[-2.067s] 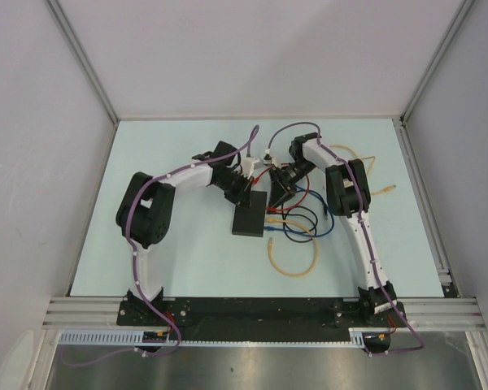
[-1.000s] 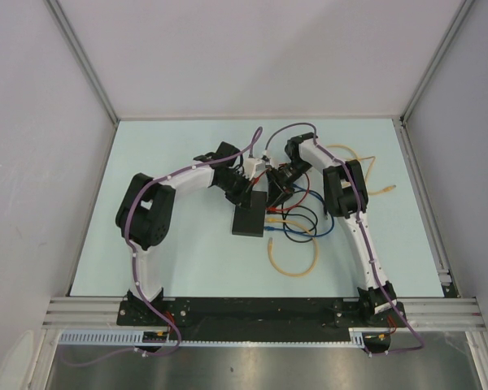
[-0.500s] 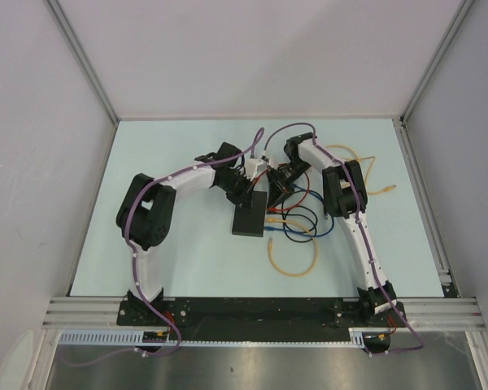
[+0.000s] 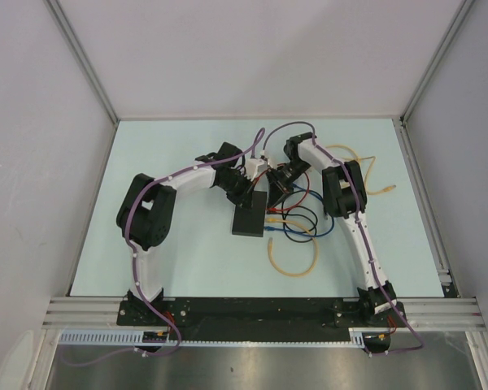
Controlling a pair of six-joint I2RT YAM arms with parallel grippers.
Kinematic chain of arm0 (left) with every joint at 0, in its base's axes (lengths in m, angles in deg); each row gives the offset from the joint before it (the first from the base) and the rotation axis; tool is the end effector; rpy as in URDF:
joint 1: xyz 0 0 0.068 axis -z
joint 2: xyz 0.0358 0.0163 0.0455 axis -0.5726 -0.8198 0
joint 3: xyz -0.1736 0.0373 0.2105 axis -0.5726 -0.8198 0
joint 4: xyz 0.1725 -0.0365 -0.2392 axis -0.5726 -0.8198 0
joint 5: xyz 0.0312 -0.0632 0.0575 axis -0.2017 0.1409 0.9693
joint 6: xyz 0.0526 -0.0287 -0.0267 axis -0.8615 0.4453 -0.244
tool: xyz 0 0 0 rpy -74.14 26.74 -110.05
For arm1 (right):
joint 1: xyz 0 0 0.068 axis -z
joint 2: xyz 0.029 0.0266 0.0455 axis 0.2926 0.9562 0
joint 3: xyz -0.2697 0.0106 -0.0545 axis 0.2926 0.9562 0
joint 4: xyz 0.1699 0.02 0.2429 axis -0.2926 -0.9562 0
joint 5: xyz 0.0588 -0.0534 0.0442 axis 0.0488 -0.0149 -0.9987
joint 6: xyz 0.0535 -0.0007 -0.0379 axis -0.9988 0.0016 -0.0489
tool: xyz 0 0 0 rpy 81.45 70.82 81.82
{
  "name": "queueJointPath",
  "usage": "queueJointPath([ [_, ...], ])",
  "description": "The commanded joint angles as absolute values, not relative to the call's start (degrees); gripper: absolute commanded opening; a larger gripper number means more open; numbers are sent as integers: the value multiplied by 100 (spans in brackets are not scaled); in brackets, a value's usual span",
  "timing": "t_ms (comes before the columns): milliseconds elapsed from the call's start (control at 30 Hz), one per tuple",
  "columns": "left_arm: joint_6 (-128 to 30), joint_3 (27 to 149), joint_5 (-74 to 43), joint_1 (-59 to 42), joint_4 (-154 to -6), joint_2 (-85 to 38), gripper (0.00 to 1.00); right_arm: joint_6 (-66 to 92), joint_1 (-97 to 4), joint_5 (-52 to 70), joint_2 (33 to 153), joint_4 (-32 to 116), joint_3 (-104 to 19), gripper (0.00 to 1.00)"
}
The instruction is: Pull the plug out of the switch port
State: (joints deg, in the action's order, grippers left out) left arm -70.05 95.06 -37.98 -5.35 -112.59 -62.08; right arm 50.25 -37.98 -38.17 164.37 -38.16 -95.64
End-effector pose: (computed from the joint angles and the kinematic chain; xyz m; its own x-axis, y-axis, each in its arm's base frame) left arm 0.3741 -0.2426 0.1368 -0.6783 0.5494 -0.4879 0.7323 0.5602 -0.3873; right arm 0.4655 0.2238 0.0780 -0.7713 -0.6059 -0.1948 -0.4762 0.3464 0.8082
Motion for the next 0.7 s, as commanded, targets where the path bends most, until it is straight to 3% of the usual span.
queueJointPath([
  [0,-7367,9145,-2917,-426,-11810,-6731,0,5736,-3916,-2793,16807,-3883,-9305,0],
  [200,-7385,9188,-2899,-426,-11819,-6739,0,5412,-3696,-2881,16948,-3726,-9895,0],
  [500,-7394,9171,-2925,-417,-11836,-6748,0,5894,-3767,-2828,16710,-4015,-9016,0],
  [667,-7411,9197,-2890,-400,-11845,-6766,0,5667,-3661,-2757,16938,-3980,-9935,0],
])
